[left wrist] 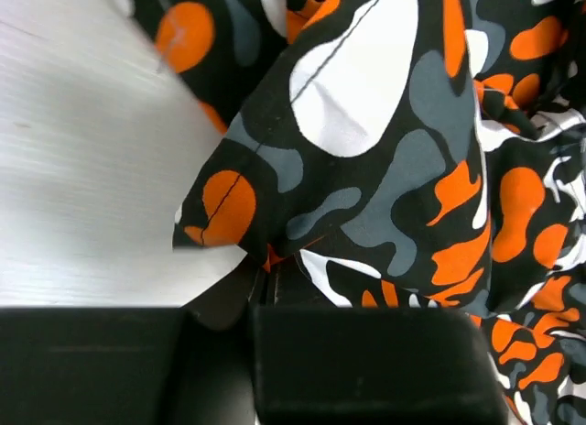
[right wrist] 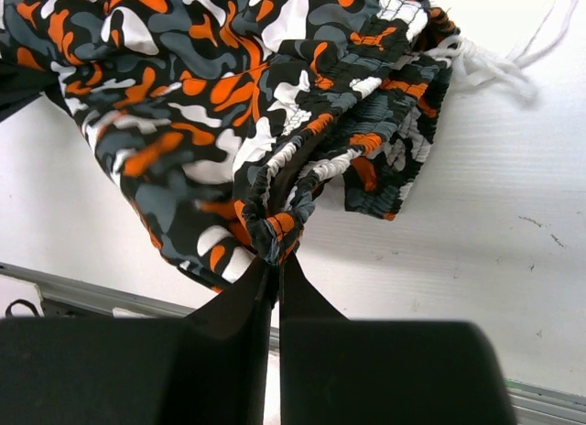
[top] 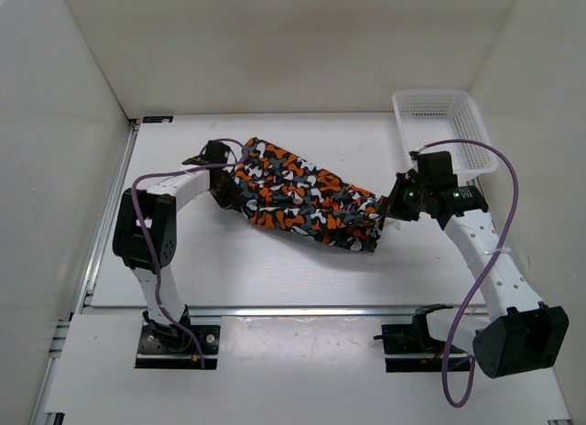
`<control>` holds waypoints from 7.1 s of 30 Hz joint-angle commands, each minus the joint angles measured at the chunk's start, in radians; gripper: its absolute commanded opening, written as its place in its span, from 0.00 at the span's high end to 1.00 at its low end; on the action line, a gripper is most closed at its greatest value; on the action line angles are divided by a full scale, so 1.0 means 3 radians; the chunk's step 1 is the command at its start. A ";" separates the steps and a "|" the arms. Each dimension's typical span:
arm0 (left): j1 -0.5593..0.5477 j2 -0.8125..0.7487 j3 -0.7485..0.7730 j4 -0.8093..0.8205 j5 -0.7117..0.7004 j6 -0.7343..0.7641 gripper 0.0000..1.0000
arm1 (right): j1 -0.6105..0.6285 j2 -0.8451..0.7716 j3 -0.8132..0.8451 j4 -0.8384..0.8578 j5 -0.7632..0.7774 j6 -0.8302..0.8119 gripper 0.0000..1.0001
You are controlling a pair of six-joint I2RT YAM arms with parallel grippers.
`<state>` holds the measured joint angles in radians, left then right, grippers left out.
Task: Fold and stack the shorts
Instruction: Flatten the shorts out
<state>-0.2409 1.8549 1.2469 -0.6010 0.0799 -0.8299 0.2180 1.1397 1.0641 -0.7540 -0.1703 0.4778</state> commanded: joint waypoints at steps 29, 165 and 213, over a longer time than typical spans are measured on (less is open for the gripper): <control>-0.0087 0.1654 0.3870 -0.2343 -0.1033 0.1094 0.90 | -0.0077 0.0945 0.0589 0.0361 0.0654 0.0043 1.00; 0.0097 -0.1381 -0.0087 -0.1955 -0.0507 0.0707 0.90 | -0.0021 0.0125 -0.0273 -0.0125 0.0492 0.0012 1.00; 0.0388 0.0972 0.2144 -0.1904 -0.0558 0.0808 0.73 | 0.0715 0.1555 0.0042 0.0529 0.1192 0.0877 1.00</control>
<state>-0.1402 2.2490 1.8893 -1.1187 -0.0727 -0.6273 0.4030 1.5917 1.0332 -0.5583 0.1352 0.7261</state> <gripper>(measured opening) 0.254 0.017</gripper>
